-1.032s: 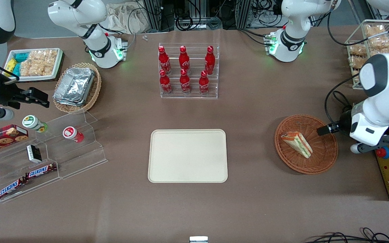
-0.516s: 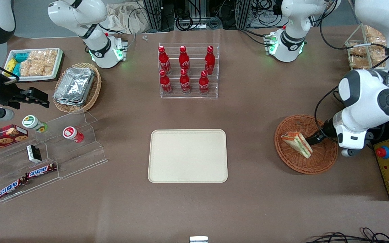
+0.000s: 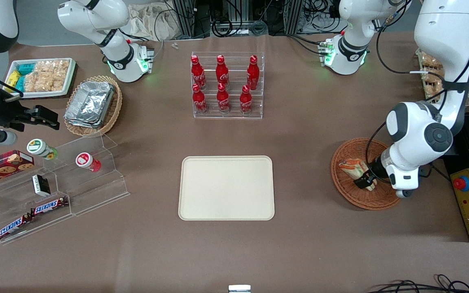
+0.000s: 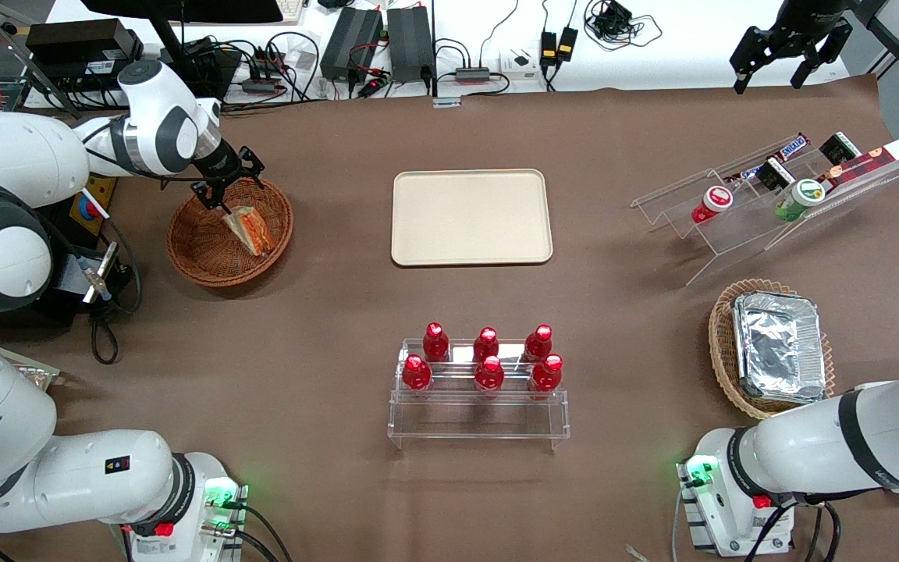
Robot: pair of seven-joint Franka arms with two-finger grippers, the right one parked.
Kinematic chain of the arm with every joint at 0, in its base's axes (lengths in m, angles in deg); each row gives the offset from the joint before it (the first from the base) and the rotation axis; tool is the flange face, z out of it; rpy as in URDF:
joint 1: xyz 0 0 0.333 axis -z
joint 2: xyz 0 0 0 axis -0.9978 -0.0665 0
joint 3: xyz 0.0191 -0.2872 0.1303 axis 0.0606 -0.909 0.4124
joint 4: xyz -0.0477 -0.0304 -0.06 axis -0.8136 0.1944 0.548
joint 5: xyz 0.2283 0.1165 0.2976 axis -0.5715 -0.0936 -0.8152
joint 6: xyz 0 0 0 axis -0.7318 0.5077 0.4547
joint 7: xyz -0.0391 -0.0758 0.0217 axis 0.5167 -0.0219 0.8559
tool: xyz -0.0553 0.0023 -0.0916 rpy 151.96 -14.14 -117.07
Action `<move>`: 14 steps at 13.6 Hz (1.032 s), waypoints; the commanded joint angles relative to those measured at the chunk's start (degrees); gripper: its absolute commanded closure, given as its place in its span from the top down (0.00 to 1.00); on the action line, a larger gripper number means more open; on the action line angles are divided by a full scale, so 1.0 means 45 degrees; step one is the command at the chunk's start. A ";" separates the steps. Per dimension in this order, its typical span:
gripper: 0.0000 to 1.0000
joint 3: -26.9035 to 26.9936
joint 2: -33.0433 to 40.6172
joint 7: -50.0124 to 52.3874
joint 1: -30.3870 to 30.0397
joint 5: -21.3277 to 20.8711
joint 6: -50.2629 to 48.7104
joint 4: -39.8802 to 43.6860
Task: Place sandwich from basket to tray
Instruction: 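Lower the left gripper and close it on the wrapped sandwich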
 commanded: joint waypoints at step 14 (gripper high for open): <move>0.00 0.0055 0.1141 0.0171 0.0009 -0.0816 -0.0936 -0.0657</move>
